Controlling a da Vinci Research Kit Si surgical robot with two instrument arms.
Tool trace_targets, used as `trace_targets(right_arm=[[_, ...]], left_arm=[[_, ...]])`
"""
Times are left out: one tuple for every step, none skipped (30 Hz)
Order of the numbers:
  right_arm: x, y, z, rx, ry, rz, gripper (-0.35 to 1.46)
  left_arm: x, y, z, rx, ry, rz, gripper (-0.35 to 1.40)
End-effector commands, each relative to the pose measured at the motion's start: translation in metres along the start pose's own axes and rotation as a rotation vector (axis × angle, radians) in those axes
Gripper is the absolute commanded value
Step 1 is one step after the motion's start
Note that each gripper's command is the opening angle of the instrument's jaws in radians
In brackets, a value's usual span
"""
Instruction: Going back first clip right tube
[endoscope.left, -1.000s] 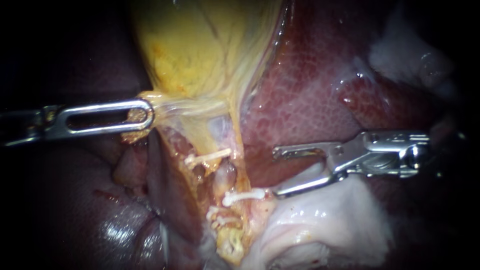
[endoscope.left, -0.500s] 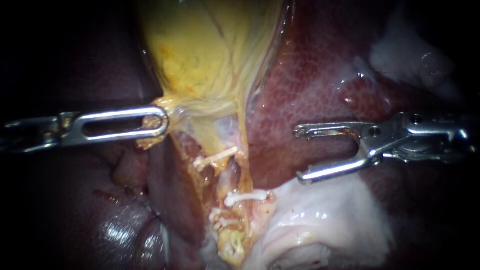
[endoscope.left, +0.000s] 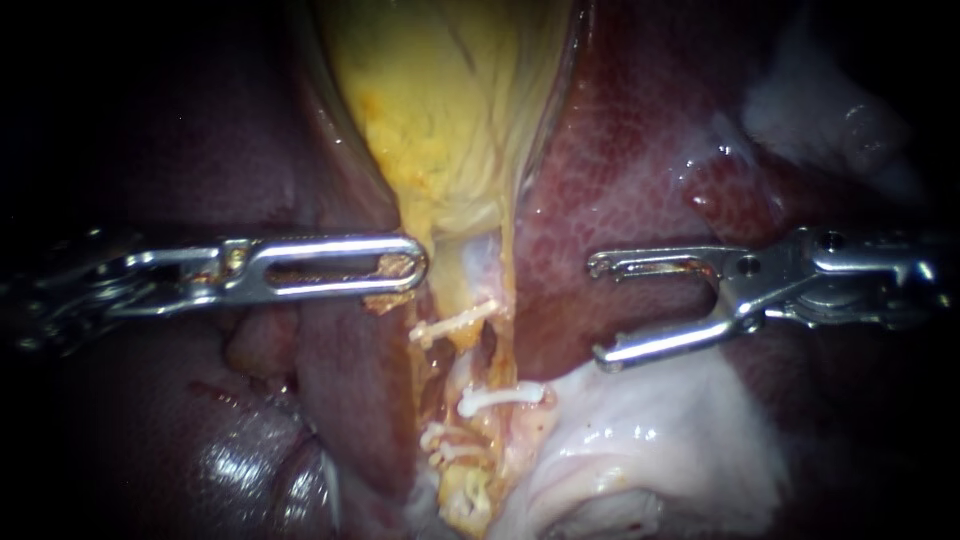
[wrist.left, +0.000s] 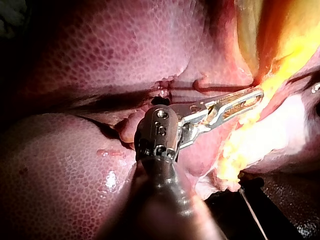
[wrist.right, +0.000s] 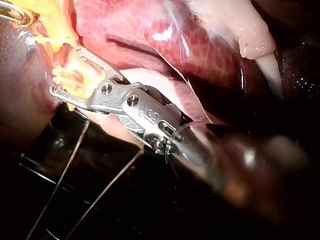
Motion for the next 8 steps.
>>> trace_targets(right_arm=[[0.0,0.0,0.0,0.0,0.0,0.0,0.6],[0.0,-0.0001,0.0,0.0,0.0,0.0,0.6],[0.0,-0.0001,0.0,0.0,0.0,0.0,0.6],[0.0,-0.0001,0.0,0.0,0.0,0.0,0.6],[0.0001,-0.0001,0.0,0.0,0.0,0.0,0.6],[0.0001,-0.0001,0.0,0.0,0.0,0.0,0.6],[0.0001,-0.0002,0.0,0.0,0.0,0.0,0.6],[0.0001,-0.0002,0.0,0.0,0.0,0.0,0.6]], left_arm=[[0.0,-0.0001,0.0,0.001,0.0,-0.001,-0.35],[0.0,-0.0001,0.0,0.001,0.0,-0.001,-0.35],[0.0,-0.0001,0.0,0.001,0.0,-0.001,-0.35],[0.0,-0.0001,0.0,0.001,0.0,-0.001,-0.35],[0.0,-0.0001,0.0,0.001,0.0,-0.001,-0.35],[0.0,-0.0001,0.0,0.001,0.0,-0.001,-0.35],[0.0,-0.0001,0.0,0.001,0.0,-0.001,-0.35],[0.0,-0.0001,-0.0001,0.001,0.0,-0.001,-0.35]])
